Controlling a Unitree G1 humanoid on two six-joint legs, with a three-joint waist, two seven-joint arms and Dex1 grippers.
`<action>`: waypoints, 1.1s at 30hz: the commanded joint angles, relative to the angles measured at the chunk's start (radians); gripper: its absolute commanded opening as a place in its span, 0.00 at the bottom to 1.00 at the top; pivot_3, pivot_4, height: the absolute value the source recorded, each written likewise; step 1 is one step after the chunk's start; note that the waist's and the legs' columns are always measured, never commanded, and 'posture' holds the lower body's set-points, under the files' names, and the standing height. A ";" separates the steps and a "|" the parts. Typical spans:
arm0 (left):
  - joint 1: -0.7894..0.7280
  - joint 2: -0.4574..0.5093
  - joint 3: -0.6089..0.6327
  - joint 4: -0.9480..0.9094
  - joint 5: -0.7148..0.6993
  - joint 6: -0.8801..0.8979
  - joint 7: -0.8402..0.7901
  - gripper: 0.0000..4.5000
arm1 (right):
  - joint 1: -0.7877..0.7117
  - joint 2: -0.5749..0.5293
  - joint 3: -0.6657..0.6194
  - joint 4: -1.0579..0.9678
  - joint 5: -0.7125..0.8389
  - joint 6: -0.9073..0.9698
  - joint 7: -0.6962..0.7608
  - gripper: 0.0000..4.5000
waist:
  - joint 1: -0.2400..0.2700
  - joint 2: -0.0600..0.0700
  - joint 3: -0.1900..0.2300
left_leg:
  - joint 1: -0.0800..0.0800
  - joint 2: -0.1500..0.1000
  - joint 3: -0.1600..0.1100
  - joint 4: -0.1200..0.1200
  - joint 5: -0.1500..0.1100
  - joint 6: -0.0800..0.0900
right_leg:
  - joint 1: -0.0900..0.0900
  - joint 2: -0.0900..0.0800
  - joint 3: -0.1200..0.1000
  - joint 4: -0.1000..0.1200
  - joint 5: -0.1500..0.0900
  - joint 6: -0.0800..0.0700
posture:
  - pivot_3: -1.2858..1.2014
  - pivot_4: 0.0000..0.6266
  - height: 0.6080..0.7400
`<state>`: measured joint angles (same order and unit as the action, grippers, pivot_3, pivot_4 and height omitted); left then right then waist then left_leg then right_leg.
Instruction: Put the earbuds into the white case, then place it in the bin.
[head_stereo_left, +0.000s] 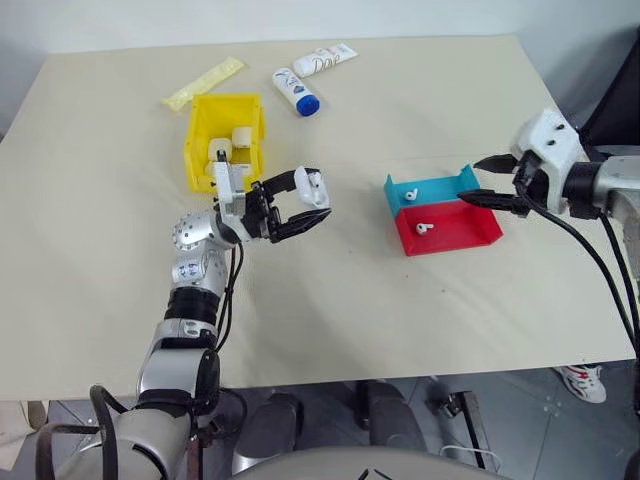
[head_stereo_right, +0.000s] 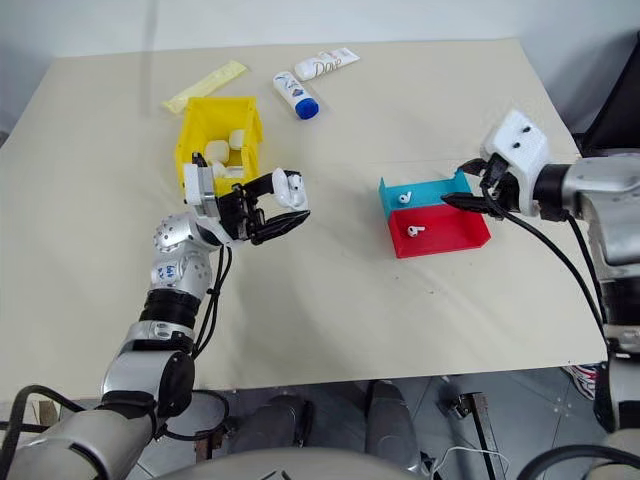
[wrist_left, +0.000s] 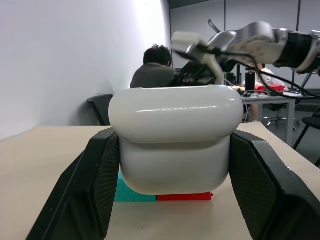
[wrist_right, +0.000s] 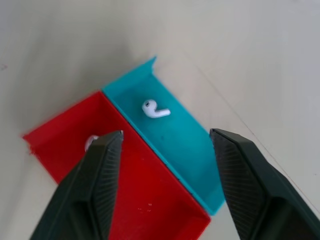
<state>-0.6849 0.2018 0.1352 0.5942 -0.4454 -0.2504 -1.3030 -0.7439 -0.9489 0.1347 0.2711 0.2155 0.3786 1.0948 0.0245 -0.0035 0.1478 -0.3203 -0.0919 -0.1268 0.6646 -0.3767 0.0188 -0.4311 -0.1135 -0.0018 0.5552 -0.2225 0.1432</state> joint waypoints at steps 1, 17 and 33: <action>0.033 0.003 -0.007 -0.098 -0.017 0.020 0.029 0.63 | -0.113 0.031 0.053 0.155 -0.085 -0.115 0.080 0.65 | -0.001 0.000 0.000 | 0.000 0.000 0.000 0.000 0.000 0.000 | 0.000 0.000 0.000 0.000 0.000 0.000 | 0.52 0.24 1.00; 0.132 0.013 -0.017 -0.239 -0.025 0.050 0.103 0.63 | -0.426 0.236 0.143 0.743 -0.347 -0.443 0.064 0.45 | -0.004 0.001 0.000 | 0.000 0.000 0.000 0.000 0.000 -0.001 | -0.002 0.000 0.001 0.001 0.000 -0.001 | 0.52 0.24 1.00; 0.200 0.033 -0.021 -0.339 -0.037 0.076 0.157 0.63 | -0.462 0.333 0.153 0.905 -0.458 -0.549 0.009 0.45 | -0.012 0.002 0.000 | 0.000 0.000 0.000 0.000 0.001 -0.002 | -0.002 0.001 0.001 0.003 0.000 -0.001 | 0.52 0.24 1.00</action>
<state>-0.4927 0.2224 0.1120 0.2884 -0.4654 -0.1723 -1.1527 -1.1837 -0.6145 0.2990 1.1802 -0.2377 -0.1572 1.0836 0.0125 -0.0017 0.1474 -0.3203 -0.0920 -0.1263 0.6645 -0.3760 0.0170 -0.4336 -0.1128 -0.0006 0.5577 -0.2225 0.1420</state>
